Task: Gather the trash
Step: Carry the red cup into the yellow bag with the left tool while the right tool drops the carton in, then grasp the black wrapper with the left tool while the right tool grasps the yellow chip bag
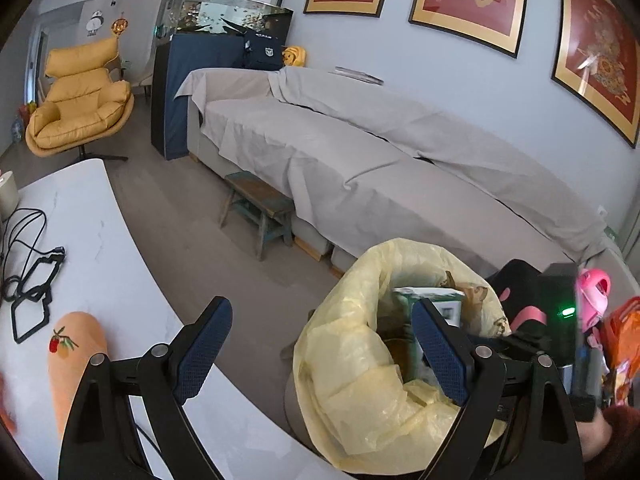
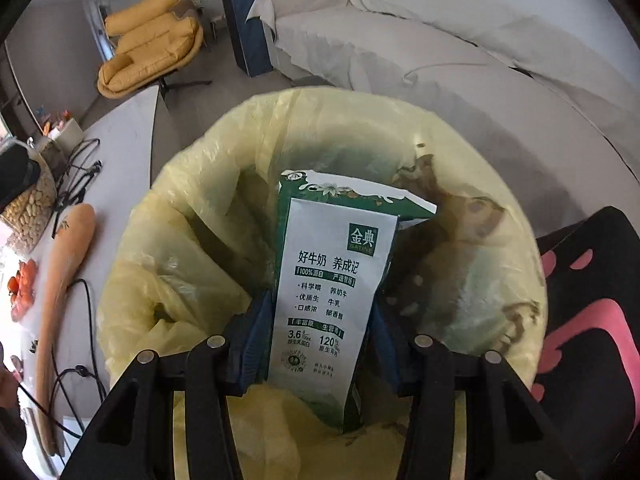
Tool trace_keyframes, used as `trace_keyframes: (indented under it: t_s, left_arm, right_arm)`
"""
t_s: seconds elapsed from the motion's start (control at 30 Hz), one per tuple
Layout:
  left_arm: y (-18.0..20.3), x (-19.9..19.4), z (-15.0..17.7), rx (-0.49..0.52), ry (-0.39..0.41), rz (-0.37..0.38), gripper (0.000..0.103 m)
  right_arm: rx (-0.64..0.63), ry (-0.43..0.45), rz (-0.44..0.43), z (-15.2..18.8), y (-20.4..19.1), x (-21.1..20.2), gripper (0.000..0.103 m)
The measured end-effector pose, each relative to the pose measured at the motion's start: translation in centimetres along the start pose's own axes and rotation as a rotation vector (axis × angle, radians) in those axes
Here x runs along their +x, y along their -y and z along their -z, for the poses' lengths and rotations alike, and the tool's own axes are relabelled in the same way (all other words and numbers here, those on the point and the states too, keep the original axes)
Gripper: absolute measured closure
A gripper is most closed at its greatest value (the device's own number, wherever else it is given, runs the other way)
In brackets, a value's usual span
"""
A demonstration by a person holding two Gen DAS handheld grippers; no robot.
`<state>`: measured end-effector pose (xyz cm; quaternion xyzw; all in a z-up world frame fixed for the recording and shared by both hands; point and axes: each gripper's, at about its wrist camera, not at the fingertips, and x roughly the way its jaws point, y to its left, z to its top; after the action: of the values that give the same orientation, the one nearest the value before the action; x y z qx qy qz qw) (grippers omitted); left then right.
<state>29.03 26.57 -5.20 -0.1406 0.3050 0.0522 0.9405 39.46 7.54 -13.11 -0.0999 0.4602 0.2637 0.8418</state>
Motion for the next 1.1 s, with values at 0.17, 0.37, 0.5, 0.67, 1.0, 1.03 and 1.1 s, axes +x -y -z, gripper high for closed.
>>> trace_keyframes:
  t_s: [0.17, 0.37, 0.5, 0.67, 1.0, 1.03, 1.1]
  left_arm:
    - [1.3, -1.1, -0.2, 0.000, 0.014, -0.016, 0.012]
    - [4.2, -2.5, -0.1, 0.023, 0.010, -0.015, 0.012]
    - [7.3, -3.8, -0.1, 0.073, 0.018, 0.013, 0.012]
    - [12.3, -5.5, 0.4, 0.125, 0.023, 0.088, 0.012]
    - [24.8, -5.3, 5.4, 0.256, -0.108, 0.375, 0.012]
    - [26.2, -5.1, 6.2, 0.280, -0.127, 0.406, 0.012]
    - [28.9, -4.8, 7.8, 0.325, -0.168, 0.476, 0.012]
  right_arm:
    - [-0.038, 0.151, 0.033, 0.5, -0.2, -5.0, 0.024]
    - [-0.023, 0.238, 0.104, 2.3, 1.5, -10.3, 0.023]
    - [0.011, 0.278, 0.149, 4.7, 3.7, -14.1, 0.023]
    - [0.094, 0.323, 0.235, 9.5, 7.5, -19.6, 0.016]
    - [0.216, 0.391, 0.547, 21.0, 14.9, -30.3, 0.002]
    - [0.232, 0.380, 0.584, 22.5, 15.7, -31.1, 0.002]
    - [0.265, 0.355, 0.649, 25.0, 17.3, -32.6, 0.002]
